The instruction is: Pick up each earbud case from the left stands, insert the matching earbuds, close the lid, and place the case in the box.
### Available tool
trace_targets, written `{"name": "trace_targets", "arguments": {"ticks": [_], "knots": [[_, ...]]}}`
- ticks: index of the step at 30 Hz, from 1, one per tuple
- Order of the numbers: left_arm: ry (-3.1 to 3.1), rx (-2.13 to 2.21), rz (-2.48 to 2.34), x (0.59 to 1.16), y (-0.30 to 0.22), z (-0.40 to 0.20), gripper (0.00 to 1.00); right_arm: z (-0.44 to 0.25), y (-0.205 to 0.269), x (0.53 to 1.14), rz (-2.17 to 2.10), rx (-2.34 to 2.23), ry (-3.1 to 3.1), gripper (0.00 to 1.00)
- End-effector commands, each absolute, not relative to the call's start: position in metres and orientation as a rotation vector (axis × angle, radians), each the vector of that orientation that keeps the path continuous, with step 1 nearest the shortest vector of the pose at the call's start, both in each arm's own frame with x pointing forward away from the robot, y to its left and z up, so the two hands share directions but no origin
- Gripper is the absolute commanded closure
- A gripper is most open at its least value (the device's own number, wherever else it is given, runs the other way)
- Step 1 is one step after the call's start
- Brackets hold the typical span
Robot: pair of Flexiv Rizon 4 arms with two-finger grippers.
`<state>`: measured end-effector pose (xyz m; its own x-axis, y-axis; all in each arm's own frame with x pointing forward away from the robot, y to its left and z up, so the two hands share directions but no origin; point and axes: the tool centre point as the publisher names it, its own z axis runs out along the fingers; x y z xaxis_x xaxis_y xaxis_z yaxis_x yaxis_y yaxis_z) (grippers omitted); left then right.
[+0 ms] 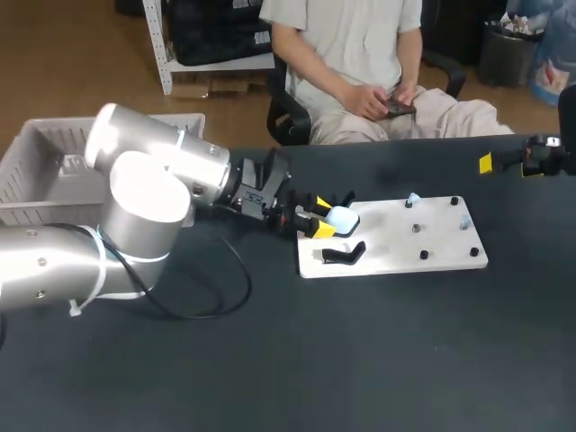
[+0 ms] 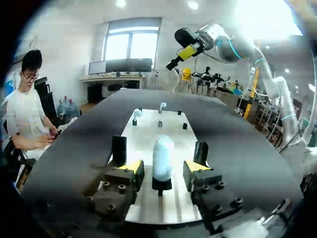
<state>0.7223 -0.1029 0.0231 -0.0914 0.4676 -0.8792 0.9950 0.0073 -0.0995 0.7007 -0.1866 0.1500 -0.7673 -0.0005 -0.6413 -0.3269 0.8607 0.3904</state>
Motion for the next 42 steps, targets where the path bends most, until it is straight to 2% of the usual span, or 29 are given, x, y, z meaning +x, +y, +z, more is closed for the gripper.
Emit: {"name": "trace_targets", "arguments": {"ticks": [1,5,14,26,33,34,35,36,37,42], "knots": [[1.627,1.528,-1.033,0.727,-0.106,0.02,0.44,0.15,-0.187,0.701,0.649,-0.237,2.373,0.0],[1.623,1.53,-1.032,0.727,-0.106,0.02,0.45,0.15,-0.187,0.701,0.649,-0.237,2.373,0.0],[1.617,1.539,-1.037,0.727,-0.109,0.019,0.54,0.15,-0.187,0.701,0.649,-0.237,2.373,0.0],[1.611,1.535,-1.051,0.725,-0.113,0.018,0.56,0.15,-0.187,0.701,0.649,-0.237,2.373,0.0],[1.604,1.538,-1.056,0.724,-0.114,0.017,0.6,0.15,-0.187,0.701,0.649,-0.237,2.373,0.0],[1.603,1.538,-1.056,0.724,-0.114,0.017,0.69,0.15,-0.187,0.701,0.649,-0.237,2.373,0.0],[1.599,1.537,-1.056,0.724,-0.114,0.018,0.89,0.15,-0.187,0.701,0.649,-0.237,2.373,0.0],[1.598,1.536,-1.055,0.723,-0.114,0.019,0.96,0.15,-0.187,0.701,0.649,-0.237,2.373,0.0],[1.596,1.535,-1.056,0.723,-0.113,0.02,1.0,0.15,-0.187,0.701,0.649,-0.237,2.373,0.0],[1.573,1.524,-1.06,0.721,-0.104,0.032,1.0,0.15,-0.187,0.701,0.649,-0.237,2.373,0.0]]}}
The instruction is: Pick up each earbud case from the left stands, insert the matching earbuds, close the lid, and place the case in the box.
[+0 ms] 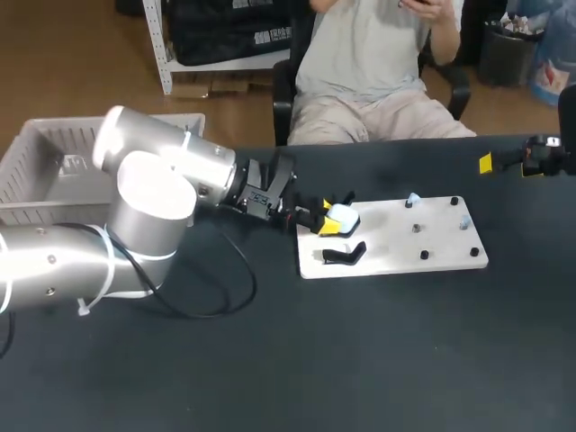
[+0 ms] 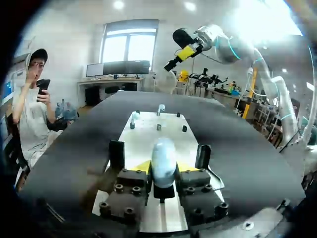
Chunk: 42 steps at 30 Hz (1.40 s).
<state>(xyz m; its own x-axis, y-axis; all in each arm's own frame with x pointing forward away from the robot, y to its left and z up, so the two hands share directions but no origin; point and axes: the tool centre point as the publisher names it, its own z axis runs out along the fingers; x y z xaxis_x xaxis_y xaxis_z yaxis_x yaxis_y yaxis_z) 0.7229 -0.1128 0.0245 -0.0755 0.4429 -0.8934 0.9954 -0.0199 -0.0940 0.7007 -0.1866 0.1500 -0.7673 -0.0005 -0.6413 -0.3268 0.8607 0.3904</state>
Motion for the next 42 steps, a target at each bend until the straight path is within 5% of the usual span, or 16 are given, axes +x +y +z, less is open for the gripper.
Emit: {"name": "trace_targets", "arguments": {"ticks": [1,20,42], "knots": [[1.559,1.518,-1.062,0.72,-0.1,0.038,1.0,0.15,-0.187,0.701,0.649,-0.237,2.373,0.0],[1.318,1.232,-1.085,0.68,-0.072,0.146,1.0,0.15,-0.187,0.701,0.649,-0.237,2.373,0.0],[1.29,1.197,-1.084,0.671,-0.065,0.162,1.0,0.15,-0.187,0.701,0.649,-0.237,2.373,0.0]]}}
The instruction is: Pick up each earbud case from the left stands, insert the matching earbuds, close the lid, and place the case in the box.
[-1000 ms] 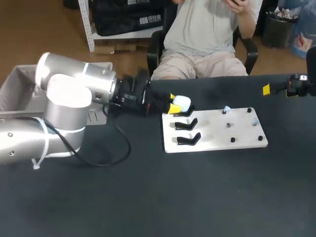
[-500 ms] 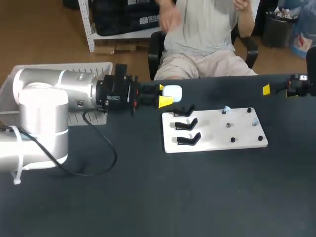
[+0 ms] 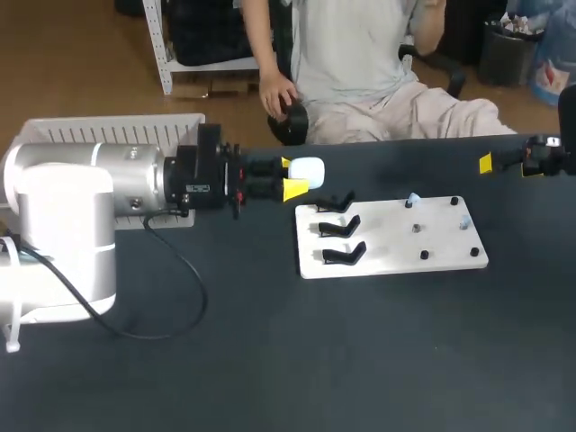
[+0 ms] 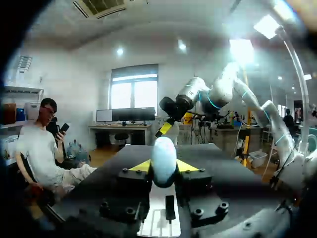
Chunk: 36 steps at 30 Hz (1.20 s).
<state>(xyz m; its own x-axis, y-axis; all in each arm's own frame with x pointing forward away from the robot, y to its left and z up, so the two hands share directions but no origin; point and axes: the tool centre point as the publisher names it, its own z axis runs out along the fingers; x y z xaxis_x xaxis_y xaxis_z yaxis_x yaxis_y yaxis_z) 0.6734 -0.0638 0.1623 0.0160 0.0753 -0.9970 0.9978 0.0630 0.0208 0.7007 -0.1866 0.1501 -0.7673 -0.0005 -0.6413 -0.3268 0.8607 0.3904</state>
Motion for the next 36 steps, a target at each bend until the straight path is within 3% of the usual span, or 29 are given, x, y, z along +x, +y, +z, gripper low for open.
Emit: {"name": "trace_targets", "arguments": {"ticks": [1,10,36], "knots": [[1.29,1.197,-1.084,0.671,-0.065,0.162,1.0,0.15,-0.187,0.701,0.649,-0.237,2.373,0.0],[1.29,1.197,-1.084,0.671,-0.065,0.162,1.0,0.153,-0.185,0.701,0.666,-0.247,2.361,0.0],[1.209,1.275,-1.289,0.64,-0.105,0.156,1.0,0.177,-0.074,0.629,0.799,-0.652,2.357,0.0]]}}
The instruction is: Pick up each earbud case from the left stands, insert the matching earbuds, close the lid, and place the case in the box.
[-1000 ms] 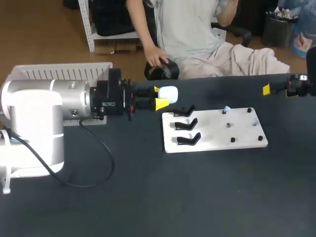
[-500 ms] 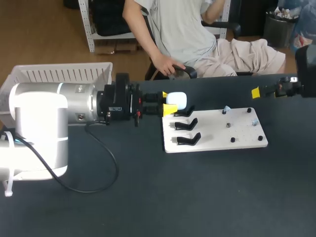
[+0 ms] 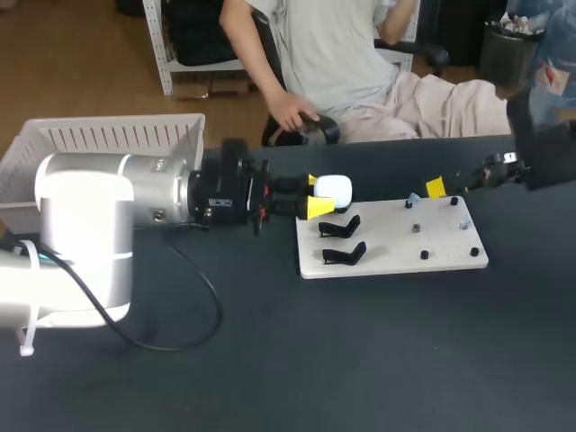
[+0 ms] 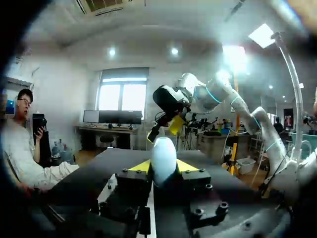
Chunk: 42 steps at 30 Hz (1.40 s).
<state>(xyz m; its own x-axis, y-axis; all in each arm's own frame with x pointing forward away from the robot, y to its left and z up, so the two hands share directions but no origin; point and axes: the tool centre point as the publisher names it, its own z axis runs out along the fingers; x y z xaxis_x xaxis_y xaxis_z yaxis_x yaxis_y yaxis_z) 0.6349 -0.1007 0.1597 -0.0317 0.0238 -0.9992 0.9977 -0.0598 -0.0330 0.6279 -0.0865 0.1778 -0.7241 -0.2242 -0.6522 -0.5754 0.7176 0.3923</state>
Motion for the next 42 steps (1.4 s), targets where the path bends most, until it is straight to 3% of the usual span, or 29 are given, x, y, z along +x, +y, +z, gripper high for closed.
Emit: {"name": "trace_targets", "arguments": {"ticks": [1,42], "knots": [[1.209,1.279,-1.293,0.64,-0.105,0.155,1.0,0.176,-0.069,0.627,0.801,-0.662,2.362,0.0],[1.146,1.271,-1.241,0.638,-0.109,0.145,1.0,0.165,0.022,0.62,0.747,-0.797,2.468,0.0]]}}
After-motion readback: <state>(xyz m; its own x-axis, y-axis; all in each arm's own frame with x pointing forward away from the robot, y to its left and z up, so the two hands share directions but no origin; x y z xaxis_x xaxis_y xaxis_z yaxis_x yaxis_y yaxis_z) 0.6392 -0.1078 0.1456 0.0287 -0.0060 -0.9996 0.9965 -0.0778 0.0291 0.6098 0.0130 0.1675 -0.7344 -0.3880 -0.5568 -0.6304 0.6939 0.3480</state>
